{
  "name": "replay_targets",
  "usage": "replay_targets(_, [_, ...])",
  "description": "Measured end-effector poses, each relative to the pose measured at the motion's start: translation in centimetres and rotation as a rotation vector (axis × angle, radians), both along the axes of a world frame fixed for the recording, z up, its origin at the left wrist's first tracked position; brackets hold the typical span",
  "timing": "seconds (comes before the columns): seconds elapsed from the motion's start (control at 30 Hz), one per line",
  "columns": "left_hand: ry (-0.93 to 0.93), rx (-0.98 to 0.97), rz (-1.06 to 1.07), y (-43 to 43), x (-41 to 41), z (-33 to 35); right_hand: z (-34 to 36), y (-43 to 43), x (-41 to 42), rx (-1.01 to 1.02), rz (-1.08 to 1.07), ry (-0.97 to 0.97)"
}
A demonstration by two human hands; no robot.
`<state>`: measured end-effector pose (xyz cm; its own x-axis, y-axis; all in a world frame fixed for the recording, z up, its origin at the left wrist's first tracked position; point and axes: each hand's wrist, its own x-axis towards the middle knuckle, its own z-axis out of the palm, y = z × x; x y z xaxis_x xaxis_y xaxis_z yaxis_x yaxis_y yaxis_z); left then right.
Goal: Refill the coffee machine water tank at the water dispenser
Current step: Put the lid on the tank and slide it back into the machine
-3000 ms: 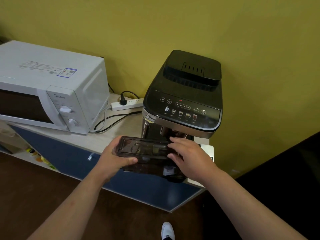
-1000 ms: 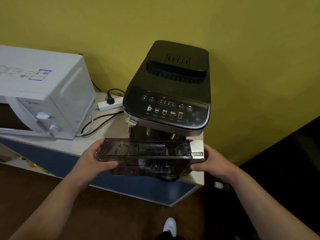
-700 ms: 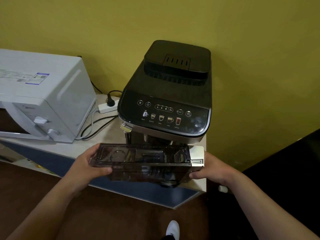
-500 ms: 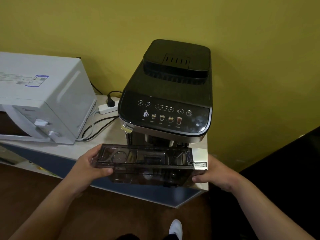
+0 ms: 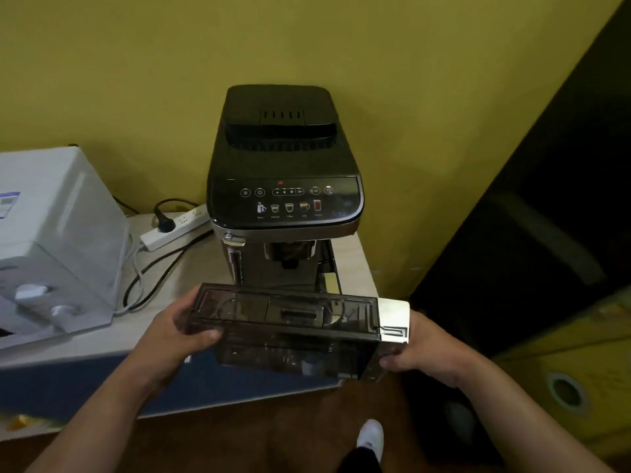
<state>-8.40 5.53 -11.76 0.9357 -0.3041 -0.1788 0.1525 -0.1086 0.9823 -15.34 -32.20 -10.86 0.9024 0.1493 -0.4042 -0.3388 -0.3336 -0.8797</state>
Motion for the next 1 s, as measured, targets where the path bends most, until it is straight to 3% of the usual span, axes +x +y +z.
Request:
replay_targets(0.27, [0.035,0.097,-0.035,-4.0,-1.7,0.7,0.3,0.3,-8.6,-0.082,-0.245,-0.070])
replay_targets(0.5, [-0.236,0.479,0.085,-9.4,-4.2,0.3,-1.2,-0.6,-13.9,-0.122,-0.468,-0.028])
replay_targets(0.57, [-0.246,0.426,0.087,-11.2,-5.1,0.4,-1.4,-0.6,-15.0,-0.119,-0.523,-0.025])
replay_targets(0.7, [-0.034,0.217,0.165,-13.7,-7.2,0.8,-2.0,0.2,-16.4,-0.093,-0.621,-0.031])
replay_targets(0.77, [-0.146,0.355,0.169,-14.7,-8.3,1.1,-2.2,0.9,-16.8,-0.069,-0.660,-0.035])
replay_targets(0.9, [-0.632,0.587,-0.106,-17.7,-10.0,3.6,-2.3,2.1,-17.0,-0.091,-0.731,-0.071])
replay_targets(1.0, [-0.744,0.743,-0.317,-19.5,-8.6,4.4,-2.2,2.9,-16.9,-0.091,-0.791,-0.084])
